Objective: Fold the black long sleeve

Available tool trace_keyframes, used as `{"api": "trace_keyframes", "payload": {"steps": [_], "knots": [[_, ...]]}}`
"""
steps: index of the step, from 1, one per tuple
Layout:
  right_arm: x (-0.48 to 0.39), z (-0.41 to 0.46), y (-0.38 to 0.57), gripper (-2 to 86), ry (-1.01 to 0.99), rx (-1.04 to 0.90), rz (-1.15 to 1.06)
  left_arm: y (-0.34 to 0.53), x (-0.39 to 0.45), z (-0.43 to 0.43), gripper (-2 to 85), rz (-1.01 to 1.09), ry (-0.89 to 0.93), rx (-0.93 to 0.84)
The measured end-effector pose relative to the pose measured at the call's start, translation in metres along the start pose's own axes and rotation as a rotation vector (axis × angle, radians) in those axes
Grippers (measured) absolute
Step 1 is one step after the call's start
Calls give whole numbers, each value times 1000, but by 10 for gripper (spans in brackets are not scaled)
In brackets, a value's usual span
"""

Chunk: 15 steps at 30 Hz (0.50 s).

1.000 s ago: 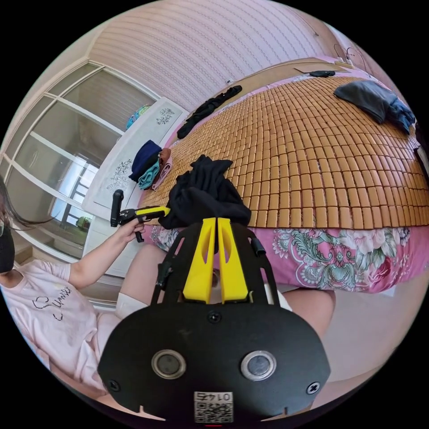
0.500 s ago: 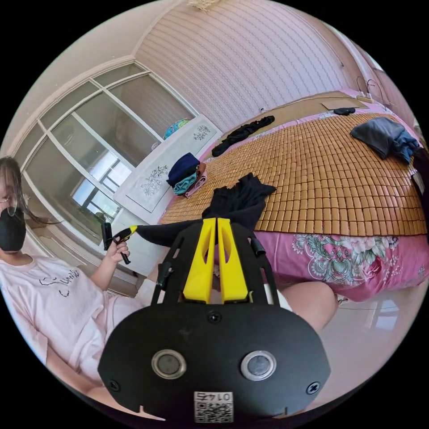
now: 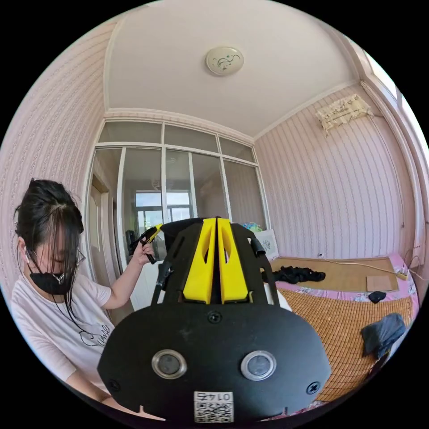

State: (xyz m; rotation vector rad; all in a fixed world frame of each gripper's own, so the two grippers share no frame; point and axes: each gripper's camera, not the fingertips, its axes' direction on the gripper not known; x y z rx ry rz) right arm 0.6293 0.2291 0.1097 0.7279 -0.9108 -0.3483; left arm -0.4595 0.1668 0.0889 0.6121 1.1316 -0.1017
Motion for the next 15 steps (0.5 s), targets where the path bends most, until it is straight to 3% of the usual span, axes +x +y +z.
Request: {"api": "trace_keyframes", "payload": {"steps": [8, 15], "knots": [[-62, 6, -101, -1, 188, -208, -143, -61, 57, -17, -10, 91, -99, -19], [-111, -24, -144, -1, 210, -94, -233, -89, 95, -40, -10, 143, -62, 65]]}}
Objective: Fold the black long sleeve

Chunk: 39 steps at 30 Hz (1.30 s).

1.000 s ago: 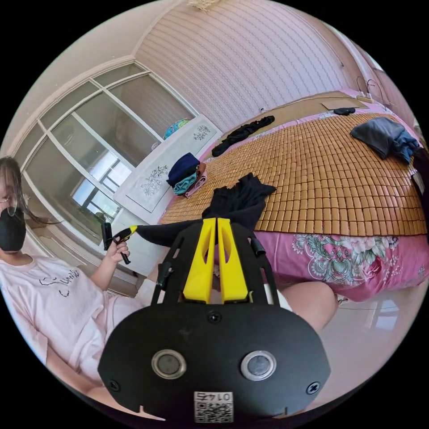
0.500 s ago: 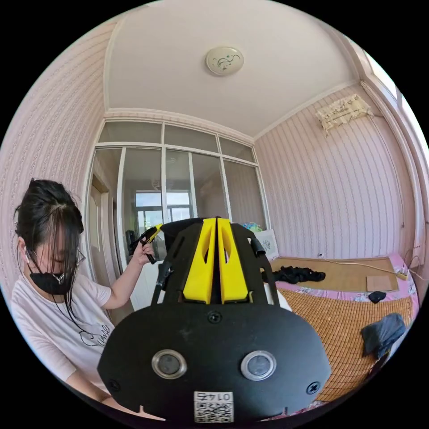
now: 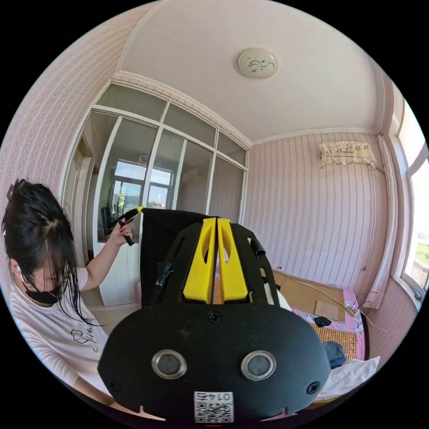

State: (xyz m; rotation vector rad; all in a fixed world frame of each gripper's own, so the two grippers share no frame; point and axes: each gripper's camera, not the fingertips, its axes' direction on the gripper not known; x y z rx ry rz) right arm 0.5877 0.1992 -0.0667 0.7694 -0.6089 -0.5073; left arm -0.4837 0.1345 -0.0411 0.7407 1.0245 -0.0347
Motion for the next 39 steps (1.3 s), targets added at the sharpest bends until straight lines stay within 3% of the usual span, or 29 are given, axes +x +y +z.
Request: {"api": "trace_keyframes", "payload": {"steps": [9, 15, 22, 26, 28, 34, 36, 39], "knots": [[-51, -59, -52, -1, -129, 147, -126, -55, 48, -46, -10, 125, 74, 160], [-14, 1, -84, -2, -89, 2, -115, -73, 41, -17, -10, 179, 18, 127], [148, 196, 30, -1, -48, -407, 211, 14, -40, 140, -10, -2, -34, -235], [235, 277, 129, -2, 59, -444, 418, 104, -92, 259, -10, -99, -74, -502], [256, 293, 130, -2, 99, -419, 443, 118, -106, 297, -10, -133, -92, -533], [251, 277, 21, -2, 114, 19, 213, 44, -108, 333, -10, -51, -171, -225], [244, 285, 18, -1, 110, 24, 173, 41, -109, 333, -10, -37, -160, -192], [244, 322, 67, -1, 105, -137, 156, 82, -121, 336, -10, -34, -153, -257]]}}
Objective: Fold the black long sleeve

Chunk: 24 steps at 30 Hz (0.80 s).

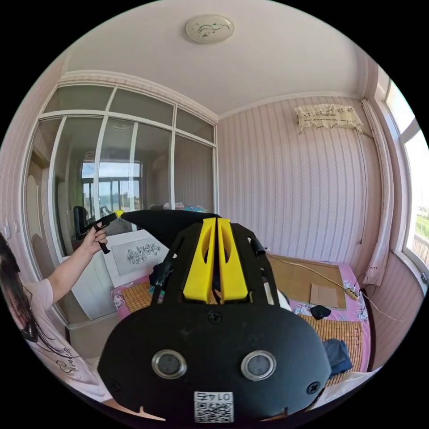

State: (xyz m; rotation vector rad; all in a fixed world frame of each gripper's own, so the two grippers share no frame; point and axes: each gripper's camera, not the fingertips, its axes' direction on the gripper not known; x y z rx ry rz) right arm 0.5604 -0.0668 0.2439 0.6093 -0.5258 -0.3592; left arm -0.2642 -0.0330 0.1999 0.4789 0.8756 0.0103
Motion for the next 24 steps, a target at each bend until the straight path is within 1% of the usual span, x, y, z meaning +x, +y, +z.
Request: {"api": "trace_keyframes", "payload": {"steps": [2, 3, 5, 6, 8, 9, 11, 12, 14, 17, 20, 22, 24], "knots": [[19, 50, 76, -1, -16, -192, 75, 66, -17, 29, -10, -22, 19, -159], [24, 61, 99, -1, -28, -235, 101, 87, -21, 37, -10, -24, 25, -206], [41, 105, 206, 0, -20, -401, 196, 184, -31, 69, -10, -44, 51, -399], [45, 116, 234, 0, -12, -449, 218, 211, -33, 77, -10, -54, 60, -452], [55, 157, 349, 0, -13, -638, 315, 318, -37, 104, -10, -115, 77, -645], [57, 165, 376, 0, -14, -672, 343, 342, -38, 108, -10, -135, 73, -683], [64, 187, 475, 0, -40, -786, 476, 432, -44, 122, -10, -212, 56, -808], [65, 191, 497, 0, -48, -819, 509, 452, -45, 124, -10, -230, 48, -840], [66, 197, 568, 0, -52, -934, 602, 517, -50, 130, -10, -283, 33, -982], [60, 190, 613, -1, -50, -1005, 611, 565, -50, 130, -10, -312, 83, -1092], [59, 173, 633, -1, -19, -989, 627, 587, -43, 129, -10, -206, 90, -1160], [58, 161, 641, 1, 14, -961, 633, 594, -45, 128, -10, -205, 88, -1160], [54, 154, 650, 5, 21, -941, 640, 599, -53, 128, -10, -255, 87, -1133]]}}
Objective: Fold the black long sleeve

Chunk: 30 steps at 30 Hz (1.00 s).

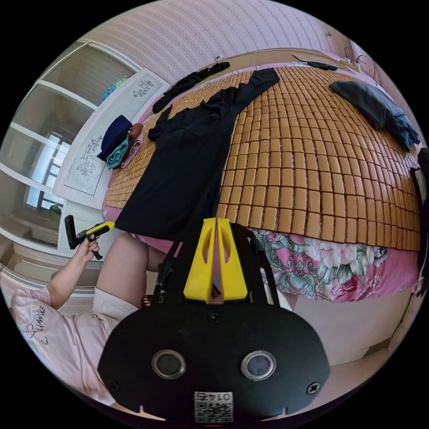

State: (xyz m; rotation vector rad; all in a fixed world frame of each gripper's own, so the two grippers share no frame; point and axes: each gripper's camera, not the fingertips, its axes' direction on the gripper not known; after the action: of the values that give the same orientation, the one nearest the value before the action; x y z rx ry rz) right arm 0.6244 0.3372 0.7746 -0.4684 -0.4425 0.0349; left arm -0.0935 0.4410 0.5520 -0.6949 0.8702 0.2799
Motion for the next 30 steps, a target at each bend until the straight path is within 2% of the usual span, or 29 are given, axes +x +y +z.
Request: {"api": "trace_keyframes", "payload": {"steps": [3, 5, 8, 11, 15, 19, 21, 25, 30], "knots": [[-4, 22, 12, 24, -12, -21, -36, -2, -13, 9, -10, -53, 50, 27], [-12, 48, 15, 70, 1, -78, -60, -4, -20, 21, -10, -75, 48, 19], [-26, 69, 18, 76, 69, -107, -92, -6, -26, 33, -10, -90, 52, 6], [-48, 69, 33, 76, 198, -23, -164, -7, -28, 44, -10, -97, 49, 3], [-56, 68, 49, 79, 182, 34, -192, -3, -29, 56, -10, -115, 35, 0], [-66, 69, 66, 74, 314, 116, -214, 1, -21, 65, -10, -92, -33, 16], [-63, 74, 70, 74, 291, 118, -218, 2, -19, 68, -10, -90, -39, 25], [-37, 109, 68, 74, 258, -38, -146, 5, -11, 79, -10, -35, -89, -3], [-23, 103, 77, 9, 187, -27, -135, 6, -1, 92, -10, 28, -124, -46]]}}
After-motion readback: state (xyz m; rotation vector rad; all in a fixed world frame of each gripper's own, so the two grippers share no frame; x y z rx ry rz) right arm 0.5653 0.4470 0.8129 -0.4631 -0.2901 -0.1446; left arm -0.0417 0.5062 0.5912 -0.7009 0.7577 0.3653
